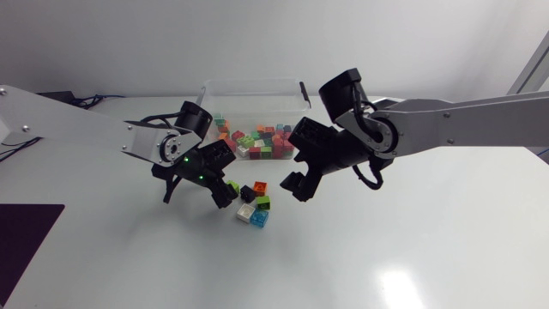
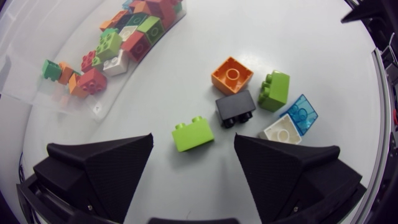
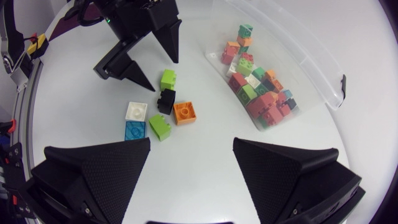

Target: Place the duplo bricks in the container

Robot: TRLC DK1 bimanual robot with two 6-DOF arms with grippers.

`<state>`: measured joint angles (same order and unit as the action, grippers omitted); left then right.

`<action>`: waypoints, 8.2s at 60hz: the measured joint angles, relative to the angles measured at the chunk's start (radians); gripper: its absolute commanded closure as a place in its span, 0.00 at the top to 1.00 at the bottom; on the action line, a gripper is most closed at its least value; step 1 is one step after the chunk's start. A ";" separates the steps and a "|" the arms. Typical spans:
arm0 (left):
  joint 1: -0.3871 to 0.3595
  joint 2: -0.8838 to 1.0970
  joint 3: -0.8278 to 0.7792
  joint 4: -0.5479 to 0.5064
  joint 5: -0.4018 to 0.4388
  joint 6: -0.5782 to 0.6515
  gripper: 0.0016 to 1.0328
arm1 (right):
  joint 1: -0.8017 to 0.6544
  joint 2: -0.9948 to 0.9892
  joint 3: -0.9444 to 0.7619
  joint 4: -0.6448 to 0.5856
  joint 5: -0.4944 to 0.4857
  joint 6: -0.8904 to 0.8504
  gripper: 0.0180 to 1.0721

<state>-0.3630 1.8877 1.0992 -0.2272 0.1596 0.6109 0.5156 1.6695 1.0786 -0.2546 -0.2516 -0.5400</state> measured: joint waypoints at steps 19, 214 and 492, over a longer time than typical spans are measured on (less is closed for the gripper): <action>0.002 0.072 0.074 0.000 -0.013 -0.108 0.53 | 0.027 0.043 0.000 0.005 0.013 -0.001 0.91; 0.130 -0.321 0.153 -0.023 0.097 -0.139 0.95 | -0.155 0.649 1.112 -0.219 -0.058 0.130 0.92; 0.074 -0.280 -0.074 0.025 0.147 -0.036 0.95 | -0.042 0.038 0.157 0.019 -0.060 0.100 0.94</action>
<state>-0.2893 1.6073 1.0256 -0.2020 0.3069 0.5751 0.4740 1.7073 1.2358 -0.2352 -0.3119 -0.4404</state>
